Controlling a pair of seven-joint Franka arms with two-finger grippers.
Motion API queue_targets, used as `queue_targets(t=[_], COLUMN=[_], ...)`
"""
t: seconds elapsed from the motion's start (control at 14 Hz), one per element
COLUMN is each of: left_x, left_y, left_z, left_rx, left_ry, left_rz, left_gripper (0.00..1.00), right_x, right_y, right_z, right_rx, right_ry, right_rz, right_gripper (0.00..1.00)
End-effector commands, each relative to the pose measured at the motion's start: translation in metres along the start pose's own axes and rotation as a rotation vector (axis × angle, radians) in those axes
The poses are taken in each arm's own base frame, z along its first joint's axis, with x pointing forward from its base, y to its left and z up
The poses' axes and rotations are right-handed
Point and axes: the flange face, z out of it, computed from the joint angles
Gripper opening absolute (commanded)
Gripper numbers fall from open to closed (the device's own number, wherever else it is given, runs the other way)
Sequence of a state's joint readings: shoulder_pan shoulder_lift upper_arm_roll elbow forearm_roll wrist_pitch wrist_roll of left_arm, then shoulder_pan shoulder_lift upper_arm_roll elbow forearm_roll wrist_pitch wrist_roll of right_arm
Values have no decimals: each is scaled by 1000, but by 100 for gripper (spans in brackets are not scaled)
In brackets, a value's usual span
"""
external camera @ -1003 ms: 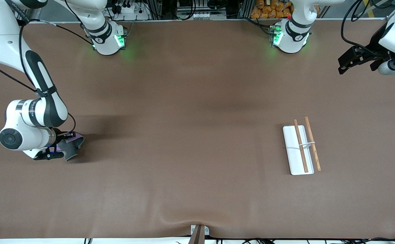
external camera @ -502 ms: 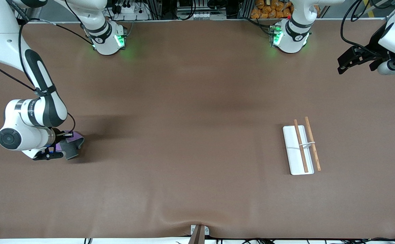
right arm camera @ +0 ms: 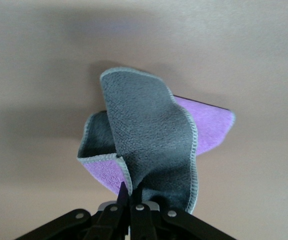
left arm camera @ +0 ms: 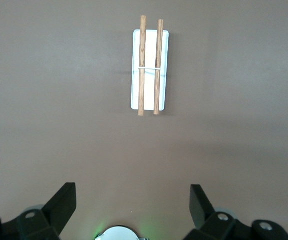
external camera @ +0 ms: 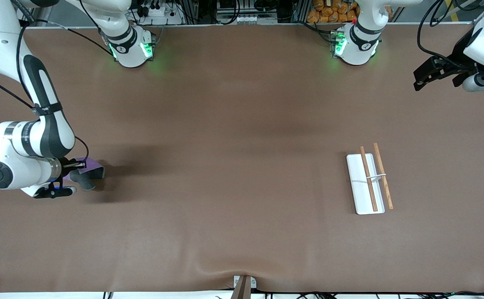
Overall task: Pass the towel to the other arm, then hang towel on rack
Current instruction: 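Lift the towel with the right gripper while the left gripper approaches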
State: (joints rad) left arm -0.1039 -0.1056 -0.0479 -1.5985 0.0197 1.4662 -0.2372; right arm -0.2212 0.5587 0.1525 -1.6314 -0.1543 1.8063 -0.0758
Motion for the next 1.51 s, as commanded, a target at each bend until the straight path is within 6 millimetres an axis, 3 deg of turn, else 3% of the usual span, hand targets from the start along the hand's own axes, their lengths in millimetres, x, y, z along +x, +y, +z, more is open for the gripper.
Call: queue_targets(t=[0.0, 0.29, 0.57, 0.79, 1.0, 1.43], left_x=[-6, -7, -10, -14, -10, 21], left_y=[0, 2, 3, 19, 44, 68], left_z=[-4, -7, -8, -6, 9, 41], left_rx=[-13, -26, -24, -20, -84, -221], left_ry=[-6, -4, -16, -21, -70, -112], left_rz=[10, 11, 15, 32, 44, -33], left_gripper=[100, 100, 100, 100, 100, 100], right_x=[-7, -18, -26, -31, -41, -50], right_y=[-25, -82, -154, -212, -271, -347], right_z=[-26, -60, -89, -106, -125, -149], right_rx=[49, 103, 175, 238, 272, 495], right_ry=[-33, -65, -112, -125, -118, -145], right_rz=[60, 167, 308, 410, 484, 643], right_gripper=[0, 0, 0, 0, 0, 0])
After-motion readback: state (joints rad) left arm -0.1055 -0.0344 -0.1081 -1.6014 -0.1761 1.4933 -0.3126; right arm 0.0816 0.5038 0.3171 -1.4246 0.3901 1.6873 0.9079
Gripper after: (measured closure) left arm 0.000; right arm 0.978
